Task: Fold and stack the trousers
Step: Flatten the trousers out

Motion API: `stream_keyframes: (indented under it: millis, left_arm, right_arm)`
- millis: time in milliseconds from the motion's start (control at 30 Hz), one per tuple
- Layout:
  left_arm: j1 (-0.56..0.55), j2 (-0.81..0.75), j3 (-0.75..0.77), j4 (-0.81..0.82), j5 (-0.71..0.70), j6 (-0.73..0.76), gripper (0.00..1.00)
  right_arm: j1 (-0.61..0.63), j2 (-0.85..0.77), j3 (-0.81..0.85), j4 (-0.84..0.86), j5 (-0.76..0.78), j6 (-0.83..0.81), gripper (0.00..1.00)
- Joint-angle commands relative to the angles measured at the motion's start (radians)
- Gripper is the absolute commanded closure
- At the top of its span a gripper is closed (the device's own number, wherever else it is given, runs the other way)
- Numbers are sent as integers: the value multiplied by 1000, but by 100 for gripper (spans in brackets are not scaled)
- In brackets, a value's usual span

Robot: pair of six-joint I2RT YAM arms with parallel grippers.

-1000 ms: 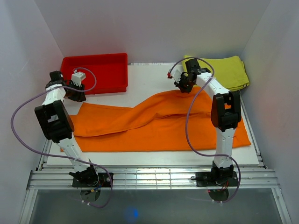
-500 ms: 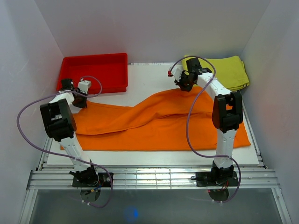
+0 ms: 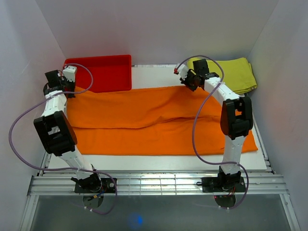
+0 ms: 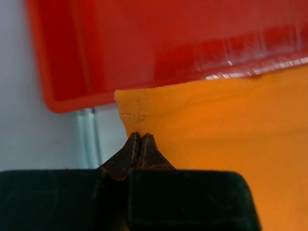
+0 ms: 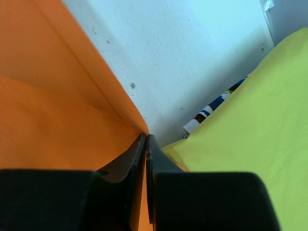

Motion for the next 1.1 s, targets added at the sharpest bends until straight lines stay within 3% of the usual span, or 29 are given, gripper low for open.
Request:
stream_keyframes:
  millis: [0,133,167,200,233,267,300,333,400,500,600,733,1067]
  left_arm:
    - [21,-53,7,151,-94,-21,100]
    - [35,7,23,298,-154,-47,100]
    - [35,49,42,300,-166,-51,99]
    - [33,71,66,294,-185,-63,88]
    - [33,89,123,260,-215,-80,72]
    - [35,112,152,230,-220,-106,53]
    - [35,111,173,194,-213,-113,41]
    - [33,100,184,132,-167,-111,28]
    - [35,33,160,28,-92,-62,19]
    - [33,-80,97,-98,52,24,20]
    - [33,-159,-1,-247,116,99,23]
    - [35,-213,-117,-477,162,237,35]
    - [74,-148,-391,-498,81,375,57]
  right_arm:
    - [2,4,13,117,35,69,92]
    - [24,142,157,23,104,89,92]
    - [24,164,194,-49,125,95,83]
    - [22,179,230,-92,142,104,70]
    - [12,181,257,-135,154,101,44]
    - [5,164,248,-203,153,97,31]
    - [-5,138,230,-226,142,86,16]
    - [-31,67,201,-245,101,82,7]
    - [-59,-7,124,-339,41,51,10]
    - [-108,-132,74,-535,-69,5,8]
    - [-145,-253,-53,-620,-123,-35,0]
    - [-183,-353,-256,-676,-53,-86,26]
    - [-321,-348,-544,-576,127,-113,51]
